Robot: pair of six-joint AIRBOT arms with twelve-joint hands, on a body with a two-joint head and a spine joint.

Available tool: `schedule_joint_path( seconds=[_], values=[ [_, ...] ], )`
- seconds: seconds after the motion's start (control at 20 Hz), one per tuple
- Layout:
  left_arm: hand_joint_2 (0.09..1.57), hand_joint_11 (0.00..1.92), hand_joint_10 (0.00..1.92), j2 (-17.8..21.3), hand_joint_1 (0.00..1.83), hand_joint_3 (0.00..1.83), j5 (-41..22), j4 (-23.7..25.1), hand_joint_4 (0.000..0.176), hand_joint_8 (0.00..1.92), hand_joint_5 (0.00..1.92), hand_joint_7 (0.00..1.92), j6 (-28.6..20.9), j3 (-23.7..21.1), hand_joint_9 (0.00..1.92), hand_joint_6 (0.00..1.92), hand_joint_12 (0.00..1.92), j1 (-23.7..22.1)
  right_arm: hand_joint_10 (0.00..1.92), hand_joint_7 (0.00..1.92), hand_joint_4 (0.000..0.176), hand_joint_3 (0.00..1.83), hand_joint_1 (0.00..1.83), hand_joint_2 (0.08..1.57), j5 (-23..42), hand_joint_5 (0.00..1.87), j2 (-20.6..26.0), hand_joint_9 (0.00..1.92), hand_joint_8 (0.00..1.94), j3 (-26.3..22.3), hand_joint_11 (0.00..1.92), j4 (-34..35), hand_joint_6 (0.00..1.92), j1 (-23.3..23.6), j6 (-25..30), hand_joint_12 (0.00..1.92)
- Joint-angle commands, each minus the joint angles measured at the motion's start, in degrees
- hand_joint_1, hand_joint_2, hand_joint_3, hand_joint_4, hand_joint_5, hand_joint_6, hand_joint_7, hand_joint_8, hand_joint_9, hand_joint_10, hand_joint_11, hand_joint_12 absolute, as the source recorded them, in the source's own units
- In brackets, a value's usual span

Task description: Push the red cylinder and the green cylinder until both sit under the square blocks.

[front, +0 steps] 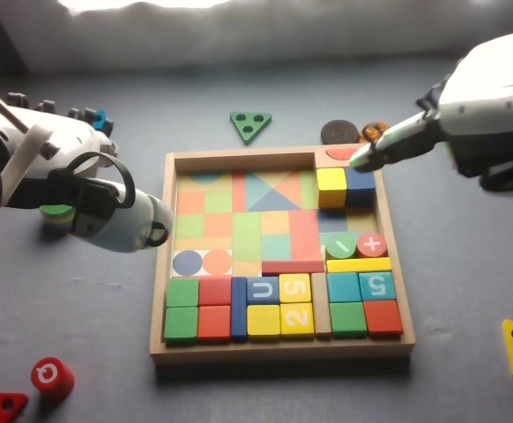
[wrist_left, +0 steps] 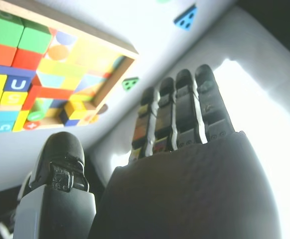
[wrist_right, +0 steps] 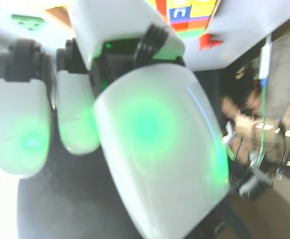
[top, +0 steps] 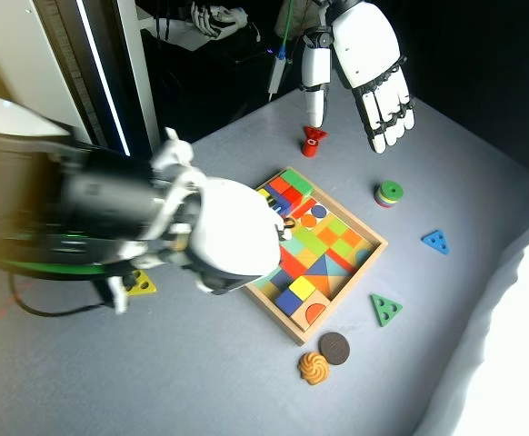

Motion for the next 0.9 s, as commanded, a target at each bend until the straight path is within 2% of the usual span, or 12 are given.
schedule_joint_path(
  seconds=[0.0, 0.05, 0.1, 0.15, 0.2, 0.6, 0.85],
  values=[
    [1.30, 0.02, 0.01, 0.6, 0.00, 0.00, -0.1, 4.4, 0.000, 0.01, 0.10, 0.10, 0.3, -0.1, 0.07, 0.01, 0.02, -0.4, 1.92, 1.58, 0.000, 0.44, 1.76, 1.02, -1.5, 0.32, 1.9, 1.74, 1.94, -1.1, 1.80, 4.3, 0.00, 0.0, -2.5, 1.92],
    [1.30, 0.02, 0.01, 0.6, 0.00, 0.00, -0.1, 4.4, 0.000, 0.01, 0.09, 0.10, 0.3, -0.1, 0.07, 0.00, 0.02, -0.4, 1.92, 1.56, 0.000, 0.44, 1.78, 1.01, -1.5, 0.31, 3.6, 1.73, 1.94, -2.1, 1.80, 9.4, 0.00, -0.7, -5.9, 1.92],
    [1.29, 0.02, 0.01, 0.6, 0.00, 0.00, -0.1, 4.5, 0.000, 0.00, 0.08, 0.09, 0.3, -0.1, 0.07, 0.00, 0.02, -0.4, 1.92, 1.57, 0.000, 0.45, 1.79, 1.01, -1.0, 0.31, 5.2, 1.74, 1.94, -2.9, 1.80, 19.4, 0.00, -1.6, -14.7, 1.92],
    [1.29, 0.01, 0.00, 0.6, 0.00, 0.00, -0.1, 4.7, 0.000, 0.00, 0.09, 0.09, 0.3, -0.1, 0.06, 0.00, 0.01, -0.4, 1.92, 1.59, 0.000, 0.45, 1.78, 1.02, -0.8, 0.31, 5.6, 1.74, 1.94, -3.3, 1.80, 24.6, 0.00, -2.3, -19.5, 1.92],
    [1.29, 0.02, 0.00, 0.6, 0.00, 0.00, -0.1, 4.7, 0.000, 0.00, 0.09, 0.09, 0.3, -0.1, 0.06, 0.00, 0.02, -0.4, 1.92, 1.59, 0.000, 0.45, 1.80, 1.01, -0.8, 0.31, 5.7, 1.75, 1.94, -3.6, 1.81, 27.0, 0.00, -2.7, -21.8, 1.92],
    [1.29, 0.02, 0.00, 0.6, 0.00, 0.00, -0.2, 4.0, 0.000, 0.00, 0.08, 0.08, 0.1, -0.1, 0.06, 0.00, 0.02, -0.6, 1.92, 1.56, 0.000, 0.46, 1.78, 1.01, -0.6, 0.31, 5.2, 1.72, 1.94, -4.7, 1.78, 27.5, 0.00, -4.5, -24.3, 1.92],
    [1.29, 0.02, 0.01, 0.6, 0.00, 0.00, -0.2, 3.8, 0.000, 0.01, 0.08, 0.08, 0.1, -0.1, 0.06, 0.00, 0.03, -0.7, 1.92, 1.58, 0.000, 0.47, 1.80, 1.01, 1.1, 0.32, 5.1, 1.75, 1.94, -5.0, 1.82, 27.5, 0.00, -4.5, -24.4, 1.92]
  ],
)
